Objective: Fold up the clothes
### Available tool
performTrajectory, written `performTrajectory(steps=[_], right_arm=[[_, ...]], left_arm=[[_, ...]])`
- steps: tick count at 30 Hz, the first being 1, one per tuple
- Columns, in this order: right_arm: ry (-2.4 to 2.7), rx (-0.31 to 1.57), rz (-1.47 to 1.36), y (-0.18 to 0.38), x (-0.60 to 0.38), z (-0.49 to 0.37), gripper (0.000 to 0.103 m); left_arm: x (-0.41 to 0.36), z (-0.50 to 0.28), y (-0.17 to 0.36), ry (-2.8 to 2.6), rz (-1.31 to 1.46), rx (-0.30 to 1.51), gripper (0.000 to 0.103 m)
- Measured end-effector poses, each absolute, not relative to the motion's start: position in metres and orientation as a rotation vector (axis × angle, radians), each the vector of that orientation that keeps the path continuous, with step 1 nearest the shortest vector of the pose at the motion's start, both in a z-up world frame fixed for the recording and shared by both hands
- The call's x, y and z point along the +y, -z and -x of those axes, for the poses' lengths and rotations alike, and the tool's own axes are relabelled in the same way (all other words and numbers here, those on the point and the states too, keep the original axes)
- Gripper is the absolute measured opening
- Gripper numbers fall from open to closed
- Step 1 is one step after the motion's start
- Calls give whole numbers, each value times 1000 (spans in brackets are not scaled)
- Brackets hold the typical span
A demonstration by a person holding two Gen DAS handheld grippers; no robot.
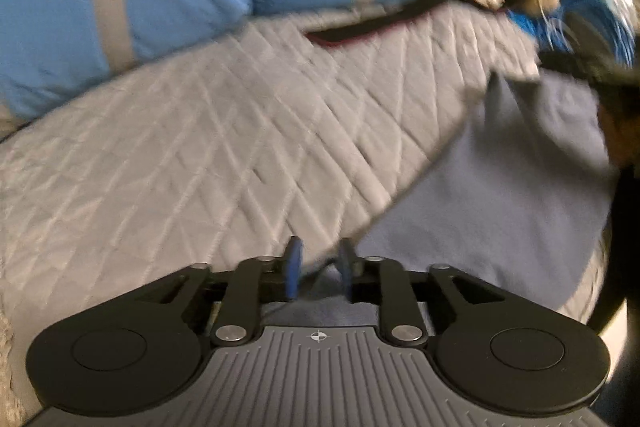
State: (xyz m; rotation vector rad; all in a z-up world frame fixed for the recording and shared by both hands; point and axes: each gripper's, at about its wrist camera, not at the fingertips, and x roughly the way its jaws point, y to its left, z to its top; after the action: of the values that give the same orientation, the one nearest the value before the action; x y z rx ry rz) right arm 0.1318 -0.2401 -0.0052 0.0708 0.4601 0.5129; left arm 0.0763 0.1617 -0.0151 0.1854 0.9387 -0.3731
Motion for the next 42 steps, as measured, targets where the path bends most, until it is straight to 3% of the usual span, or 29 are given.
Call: performTrajectory(steps=[3, 5, 12, 19, 26, 34, 42], right_arm=[[-504, 467, -68, 10, -225, -112, 103], [-510, 480, -61, 15, -212, -100, 103], [-601, 442, 99, 20, -161, -56, 103], [-670, 330, 245, 18, -128, -8, 103], [-762, 228, 499, 24, -105, 41, 103], [-718, 128, 789, 51, -93, 81, 103], [-640, 76, 888, 62, -88, 80, 103]], left_arm=[[170, -62, 5, 273, -157, 865, 56], [175, -52, -1, 205, -151, 816, 59], [232, -18, -25, -79, 74, 660, 61], [299, 21, -18, -207, 406, 649, 61], [218, 45, -11, 18, -25, 665, 61], [83, 83, 12, 261, -671, 498, 62], [50, 99, 50, 389, -879, 510, 62]])
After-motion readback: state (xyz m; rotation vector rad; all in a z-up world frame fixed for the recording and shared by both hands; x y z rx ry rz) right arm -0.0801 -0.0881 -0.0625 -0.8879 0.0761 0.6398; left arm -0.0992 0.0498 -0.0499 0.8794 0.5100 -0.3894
